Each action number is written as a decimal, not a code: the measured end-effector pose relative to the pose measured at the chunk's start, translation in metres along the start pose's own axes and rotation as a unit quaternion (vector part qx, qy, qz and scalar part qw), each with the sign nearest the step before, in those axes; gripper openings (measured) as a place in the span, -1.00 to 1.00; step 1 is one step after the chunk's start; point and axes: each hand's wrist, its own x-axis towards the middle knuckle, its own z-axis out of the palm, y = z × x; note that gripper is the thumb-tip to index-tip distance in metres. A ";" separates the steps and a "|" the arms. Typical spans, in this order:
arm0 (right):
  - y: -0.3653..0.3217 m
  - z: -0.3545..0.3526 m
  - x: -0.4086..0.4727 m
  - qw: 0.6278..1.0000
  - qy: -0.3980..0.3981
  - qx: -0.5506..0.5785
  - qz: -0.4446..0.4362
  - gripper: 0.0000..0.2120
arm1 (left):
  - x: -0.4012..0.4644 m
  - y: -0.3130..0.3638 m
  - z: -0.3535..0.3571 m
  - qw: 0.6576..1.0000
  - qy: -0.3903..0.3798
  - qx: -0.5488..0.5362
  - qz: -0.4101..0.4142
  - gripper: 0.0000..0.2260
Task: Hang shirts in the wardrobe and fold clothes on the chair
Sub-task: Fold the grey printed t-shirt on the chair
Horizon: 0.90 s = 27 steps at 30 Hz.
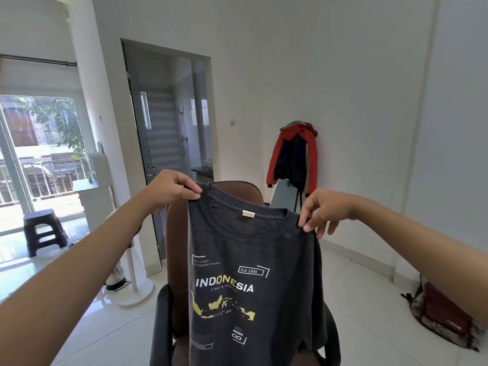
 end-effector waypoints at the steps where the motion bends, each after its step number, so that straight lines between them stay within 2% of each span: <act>1: 0.000 0.003 0.000 1.000 -0.002 -0.006 0.002 -0.92 | 0.000 0.002 0.001 1.000 -0.002 0.006 0.003 -0.65; 13: 0.007 0.030 0.006 1.000 0.010 0.017 0.023 -0.90 | 0.003 0.005 0.007 1.000 -0.009 0.020 0.004 -0.68; 22: 0.021 0.043 0.012 0.975 0.132 0.177 -0.039 -0.95 | 0.007 0.000 0.008 1.000 0.007 -0.018 -0.003 -0.67; 27: 0.022 0.039 0.011 0.972 0.145 0.182 -0.031 -0.96 | 0.010 -0.003 0.009 0.999 0.002 -0.036 0.002 -0.69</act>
